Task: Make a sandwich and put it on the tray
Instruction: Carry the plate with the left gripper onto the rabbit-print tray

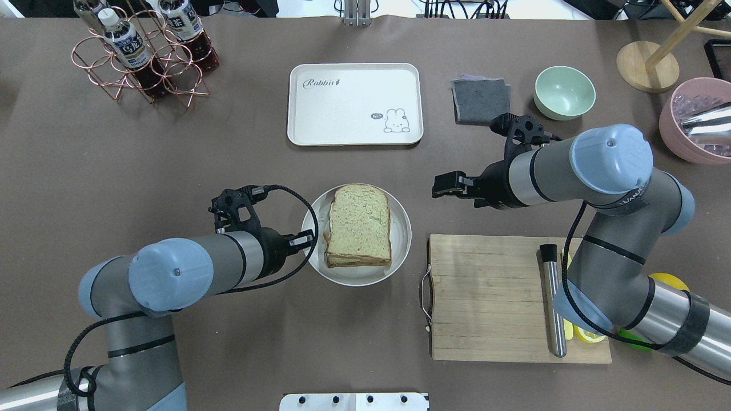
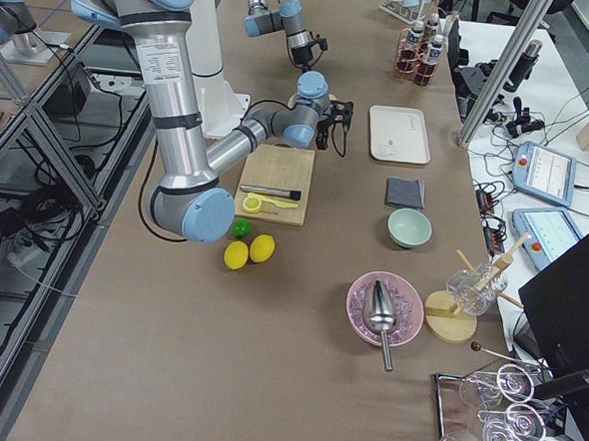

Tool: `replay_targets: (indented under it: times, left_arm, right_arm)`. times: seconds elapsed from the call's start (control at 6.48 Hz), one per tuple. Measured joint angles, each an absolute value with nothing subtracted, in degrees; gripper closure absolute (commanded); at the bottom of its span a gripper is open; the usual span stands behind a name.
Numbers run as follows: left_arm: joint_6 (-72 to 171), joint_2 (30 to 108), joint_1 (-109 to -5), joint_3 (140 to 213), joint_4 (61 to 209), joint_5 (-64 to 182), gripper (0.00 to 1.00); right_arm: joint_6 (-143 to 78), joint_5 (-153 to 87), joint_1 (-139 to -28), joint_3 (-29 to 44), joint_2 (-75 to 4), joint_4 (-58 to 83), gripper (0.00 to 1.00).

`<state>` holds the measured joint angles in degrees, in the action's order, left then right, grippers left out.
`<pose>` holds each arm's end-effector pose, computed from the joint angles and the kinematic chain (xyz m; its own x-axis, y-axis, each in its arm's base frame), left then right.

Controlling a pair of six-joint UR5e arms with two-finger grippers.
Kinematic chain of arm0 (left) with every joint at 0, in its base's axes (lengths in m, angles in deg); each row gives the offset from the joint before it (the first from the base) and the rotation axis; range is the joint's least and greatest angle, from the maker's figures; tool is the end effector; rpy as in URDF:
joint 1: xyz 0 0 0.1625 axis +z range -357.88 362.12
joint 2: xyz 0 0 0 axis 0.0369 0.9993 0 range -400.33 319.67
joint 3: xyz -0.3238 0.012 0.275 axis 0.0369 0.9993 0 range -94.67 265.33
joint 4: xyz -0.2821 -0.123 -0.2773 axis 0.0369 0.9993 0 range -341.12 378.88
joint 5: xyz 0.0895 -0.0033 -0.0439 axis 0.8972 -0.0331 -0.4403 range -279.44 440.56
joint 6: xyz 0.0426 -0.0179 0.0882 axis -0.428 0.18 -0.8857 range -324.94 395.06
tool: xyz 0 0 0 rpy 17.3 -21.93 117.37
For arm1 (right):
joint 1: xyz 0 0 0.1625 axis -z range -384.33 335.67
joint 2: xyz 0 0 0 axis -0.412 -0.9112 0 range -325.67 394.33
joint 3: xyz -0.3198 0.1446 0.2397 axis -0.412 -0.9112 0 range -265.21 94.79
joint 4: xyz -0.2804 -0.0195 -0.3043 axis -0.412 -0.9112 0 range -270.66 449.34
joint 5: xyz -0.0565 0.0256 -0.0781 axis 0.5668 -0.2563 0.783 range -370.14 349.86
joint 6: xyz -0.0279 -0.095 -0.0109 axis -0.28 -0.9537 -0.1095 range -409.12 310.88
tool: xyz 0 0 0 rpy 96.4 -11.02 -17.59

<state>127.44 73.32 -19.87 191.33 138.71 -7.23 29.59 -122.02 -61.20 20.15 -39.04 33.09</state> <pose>0.5055 -0.3519 0.2430 0.3077 -0.1691 -0.9363 0.4208 0.9068 -0.0254 -0.4059 -0.4246 0.3090 0.3782 0.0565 0.9240 -0.2149 0.9762 0.0283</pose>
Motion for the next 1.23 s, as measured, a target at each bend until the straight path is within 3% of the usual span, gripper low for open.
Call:
replay_targets:
  times: [0.31,0.77,1.23]
  left_arm:
    - [129.19,78.41,-26.04,186.73,136.7,-11.98,1.0]
    - [135.42,88.7,-32.15,173.75,137.28,-14.65,1.0]
    - [142.58,96.03,-35.87,155.18,148.19,-13.79,1.0]
  right_arm:
    - [27.21,-125.64,-63.7,19.97,-40.04,33.03,0.01]
    - [22.56,-128.43,-66.97,19.47,-41.62,32.83,0.01]
    - [21.91,-128.43,-67.61,19.27,-41.58,32.55,0.01]
